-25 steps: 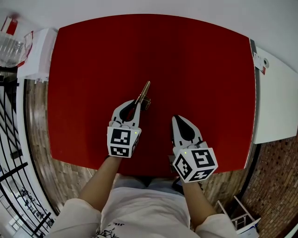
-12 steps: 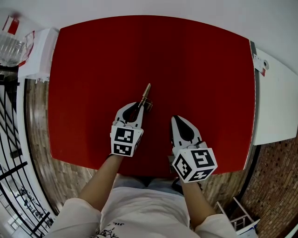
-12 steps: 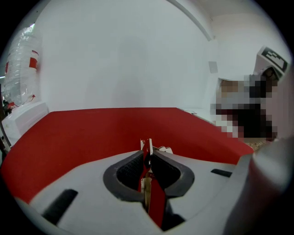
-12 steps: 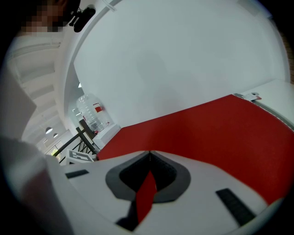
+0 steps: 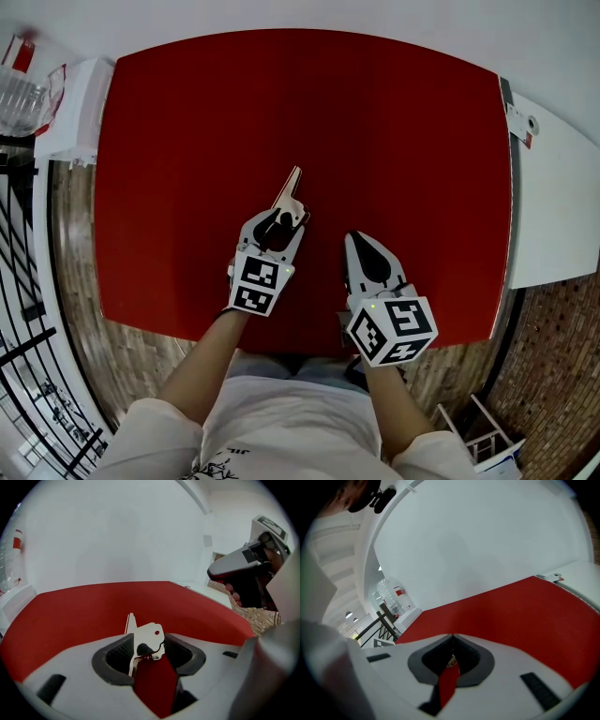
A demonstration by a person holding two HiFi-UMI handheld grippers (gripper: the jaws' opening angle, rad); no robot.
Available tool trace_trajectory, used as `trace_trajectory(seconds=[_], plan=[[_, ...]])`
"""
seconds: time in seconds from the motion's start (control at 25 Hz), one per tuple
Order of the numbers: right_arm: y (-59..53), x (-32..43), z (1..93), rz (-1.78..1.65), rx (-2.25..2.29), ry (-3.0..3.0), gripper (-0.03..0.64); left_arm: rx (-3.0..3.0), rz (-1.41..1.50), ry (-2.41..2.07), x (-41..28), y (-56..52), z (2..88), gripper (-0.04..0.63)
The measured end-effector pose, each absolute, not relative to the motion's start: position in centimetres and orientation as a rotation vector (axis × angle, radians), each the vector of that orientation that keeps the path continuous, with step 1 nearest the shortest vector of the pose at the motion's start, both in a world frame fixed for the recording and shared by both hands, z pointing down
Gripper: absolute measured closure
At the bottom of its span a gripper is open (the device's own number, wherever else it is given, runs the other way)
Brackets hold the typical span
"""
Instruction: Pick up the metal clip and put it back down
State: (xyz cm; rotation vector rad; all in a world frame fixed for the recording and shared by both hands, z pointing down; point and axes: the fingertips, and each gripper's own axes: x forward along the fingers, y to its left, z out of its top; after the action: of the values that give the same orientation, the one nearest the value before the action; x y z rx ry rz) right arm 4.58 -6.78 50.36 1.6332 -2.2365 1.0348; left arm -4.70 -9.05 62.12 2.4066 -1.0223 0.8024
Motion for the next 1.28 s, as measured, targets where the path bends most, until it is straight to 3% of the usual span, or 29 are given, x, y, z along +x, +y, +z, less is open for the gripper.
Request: trace_trajectory(seconds=[0.6, 0.72, 0.84, 0.88, 1.28], plan=[[-5.6, 4.7, 50.5, 0.994, 1.608, -2.228, 0.611, 2.405, 0.741, -1.097, -5.2, -8.9, 59.9, 0.408], [-5.2, 4.7, 49.7, 0.969, 1.597, -2.233, 0.611, 2.395, 0.699, -1.136, -5.9, -9.0, 58.0, 0.457], [-5.0, 4.6, 48.5, 0.932, 1.58, -2.25, 0.611, 2.385, 0.664, -1.199, -7.1, -9.1, 56.0, 0.575], [-4.8, 4.6, 48.3, 0.925, 1.573, -2.253, 0.611, 2.381, 0.641, -1.213, -7.3, -9.0, 55.3, 0.588], [-2.4, 4.2, 45.0, 0.863, 1.566, -2.261, 0.611, 2.322, 0.4, -1.268, -8.4, -5.7, 46.6, 0.589]])
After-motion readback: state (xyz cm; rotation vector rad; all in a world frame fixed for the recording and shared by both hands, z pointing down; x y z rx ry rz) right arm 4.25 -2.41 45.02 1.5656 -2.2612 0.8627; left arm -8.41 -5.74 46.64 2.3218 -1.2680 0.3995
